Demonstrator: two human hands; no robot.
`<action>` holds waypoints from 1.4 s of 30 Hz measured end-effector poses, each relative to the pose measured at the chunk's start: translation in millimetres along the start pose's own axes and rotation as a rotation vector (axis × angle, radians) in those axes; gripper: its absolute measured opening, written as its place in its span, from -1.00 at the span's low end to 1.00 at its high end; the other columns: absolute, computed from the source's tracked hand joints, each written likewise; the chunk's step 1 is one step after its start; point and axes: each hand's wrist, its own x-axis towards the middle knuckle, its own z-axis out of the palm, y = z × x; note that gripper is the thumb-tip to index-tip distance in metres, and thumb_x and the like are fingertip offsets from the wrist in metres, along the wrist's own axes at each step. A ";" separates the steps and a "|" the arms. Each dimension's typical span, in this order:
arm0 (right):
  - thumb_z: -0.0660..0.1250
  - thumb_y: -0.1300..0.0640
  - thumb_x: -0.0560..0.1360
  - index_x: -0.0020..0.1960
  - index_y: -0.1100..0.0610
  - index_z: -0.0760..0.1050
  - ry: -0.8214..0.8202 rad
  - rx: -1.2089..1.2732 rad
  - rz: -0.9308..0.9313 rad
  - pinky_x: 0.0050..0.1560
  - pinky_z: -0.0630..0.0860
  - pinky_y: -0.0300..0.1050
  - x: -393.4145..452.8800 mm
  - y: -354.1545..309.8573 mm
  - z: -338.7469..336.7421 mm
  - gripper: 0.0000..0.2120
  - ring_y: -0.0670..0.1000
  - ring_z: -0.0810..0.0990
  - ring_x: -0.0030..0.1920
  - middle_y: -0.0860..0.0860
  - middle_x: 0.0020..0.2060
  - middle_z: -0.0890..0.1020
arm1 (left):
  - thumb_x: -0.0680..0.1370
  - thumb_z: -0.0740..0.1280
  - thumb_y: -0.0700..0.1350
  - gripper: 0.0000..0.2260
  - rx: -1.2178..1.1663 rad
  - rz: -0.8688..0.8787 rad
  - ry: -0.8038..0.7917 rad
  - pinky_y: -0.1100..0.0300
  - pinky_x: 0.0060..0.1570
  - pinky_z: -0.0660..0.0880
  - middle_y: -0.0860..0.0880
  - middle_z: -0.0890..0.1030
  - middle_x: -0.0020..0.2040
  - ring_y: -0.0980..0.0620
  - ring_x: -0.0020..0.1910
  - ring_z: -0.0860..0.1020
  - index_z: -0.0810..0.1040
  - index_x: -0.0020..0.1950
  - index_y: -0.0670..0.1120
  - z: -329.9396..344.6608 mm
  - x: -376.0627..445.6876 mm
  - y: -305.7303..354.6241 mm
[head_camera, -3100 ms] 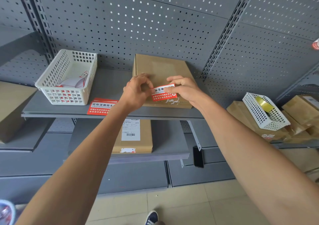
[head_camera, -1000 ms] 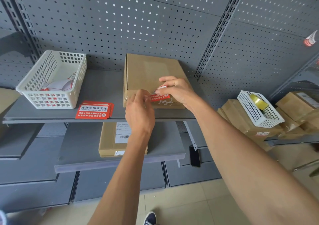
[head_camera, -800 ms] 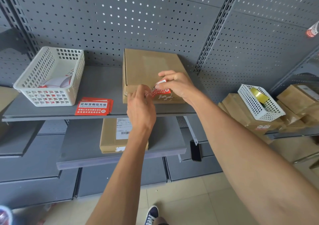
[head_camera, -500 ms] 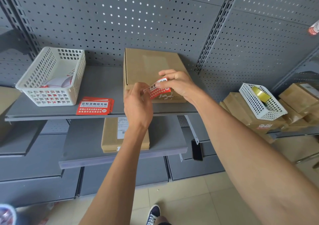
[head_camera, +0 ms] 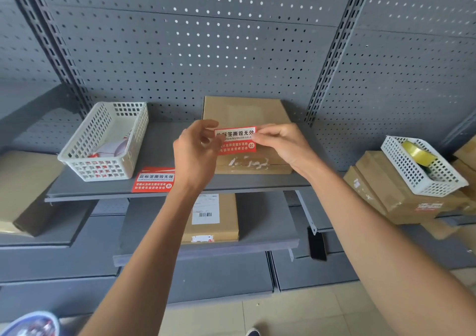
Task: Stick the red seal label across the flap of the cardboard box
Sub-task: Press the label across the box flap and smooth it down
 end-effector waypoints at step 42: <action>0.46 -0.03 0.50 -0.15 -0.08 0.71 0.333 -0.195 -0.181 0.53 -0.19 0.37 -63.4 32.2 3.4 -0.92 -0.13 -0.14 0.62 -0.14 0.61 0.11 | 0.54 0.43 0.10 -0.92 -0.107 -0.272 0.146 -0.11 0.39 0.37 0.07 0.27 0.59 0.22 0.55 0.22 0.72 -0.10 0.17 60.9 -59.4 9.3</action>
